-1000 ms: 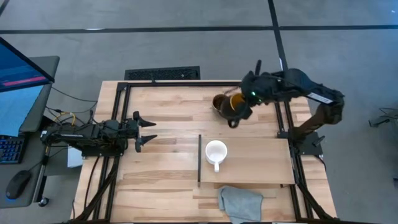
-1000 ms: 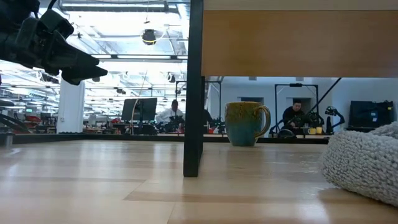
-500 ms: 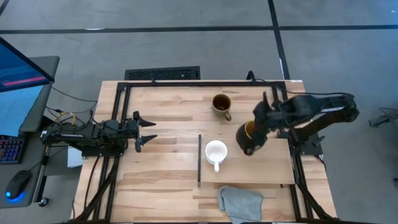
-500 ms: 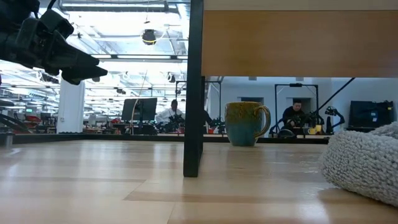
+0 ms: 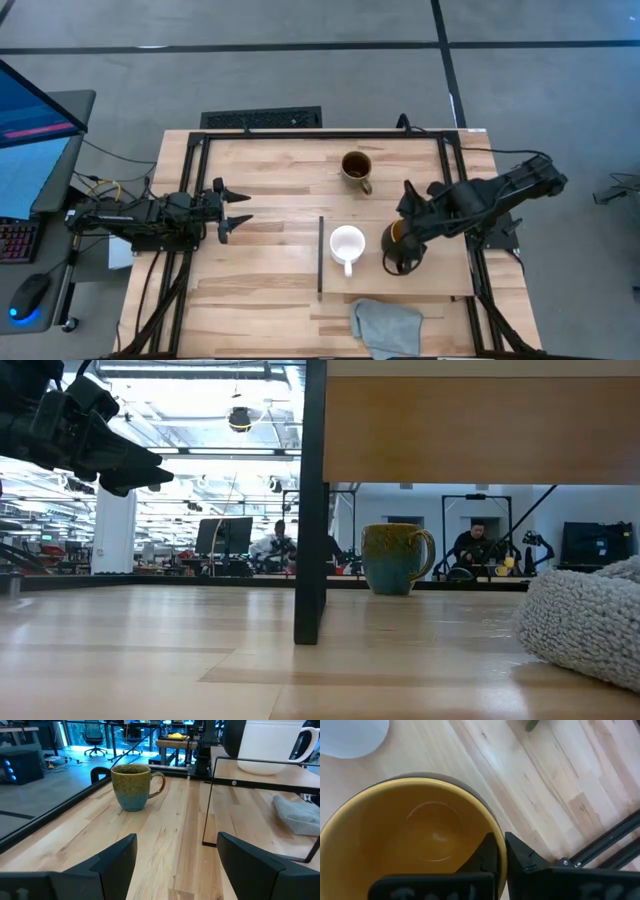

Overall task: Stack small to large cups/mugs on shelf
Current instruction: Put the black mug on the shelf, then put the blue mug on the shelf

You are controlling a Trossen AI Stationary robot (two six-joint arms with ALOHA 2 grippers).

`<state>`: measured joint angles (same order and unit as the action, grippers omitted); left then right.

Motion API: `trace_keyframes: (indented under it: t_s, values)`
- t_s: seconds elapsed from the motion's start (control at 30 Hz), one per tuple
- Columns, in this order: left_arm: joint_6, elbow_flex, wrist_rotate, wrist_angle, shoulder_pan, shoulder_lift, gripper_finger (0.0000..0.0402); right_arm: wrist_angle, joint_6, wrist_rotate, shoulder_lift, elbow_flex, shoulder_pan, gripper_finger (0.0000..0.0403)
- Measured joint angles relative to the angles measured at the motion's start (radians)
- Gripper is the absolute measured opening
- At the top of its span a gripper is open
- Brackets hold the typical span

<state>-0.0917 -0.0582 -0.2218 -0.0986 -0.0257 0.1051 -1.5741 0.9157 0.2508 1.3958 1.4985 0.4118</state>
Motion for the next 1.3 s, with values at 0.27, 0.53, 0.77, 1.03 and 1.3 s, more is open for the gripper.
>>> trace_keyframes:
  t_s: [0.27, 0.53, 0.77, 1.03, 1.3]
  values:
    - [0.0, 0.0, -0.001, 0.0, 0.0, 0.0, 0.0266, 0.009, -0.031, 0.01, 0.069, 0.1, -0.002, 0.0023]
    - [0.0, 0.0, -0.001, 0.0, 0.0, 0.0, 0.0266, 0.001, -0.077, 0.009, 0.125, 0.121, -0.002, 0.0023]
    - [0.0, 0.0, -0.002, -0.001, 0.0, 0.0, 0.0266, 0.003, -0.078, 0.011, 0.127, 0.122, -0.002, 0.0023]
    - [-0.002, 0.0, -0.002, -0.001, 0.0, 0.0, 0.0266, 0.011, -0.075, 0.003, 0.121, 0.122, -0.002, 0.0069]
    - [-0.003, 0.0, -0.002, -0.001, 0.0, 0.0, 0.0266, 0.005, -0.07, 0.007, 0.119, 0.122, -0.003, 0.0125]
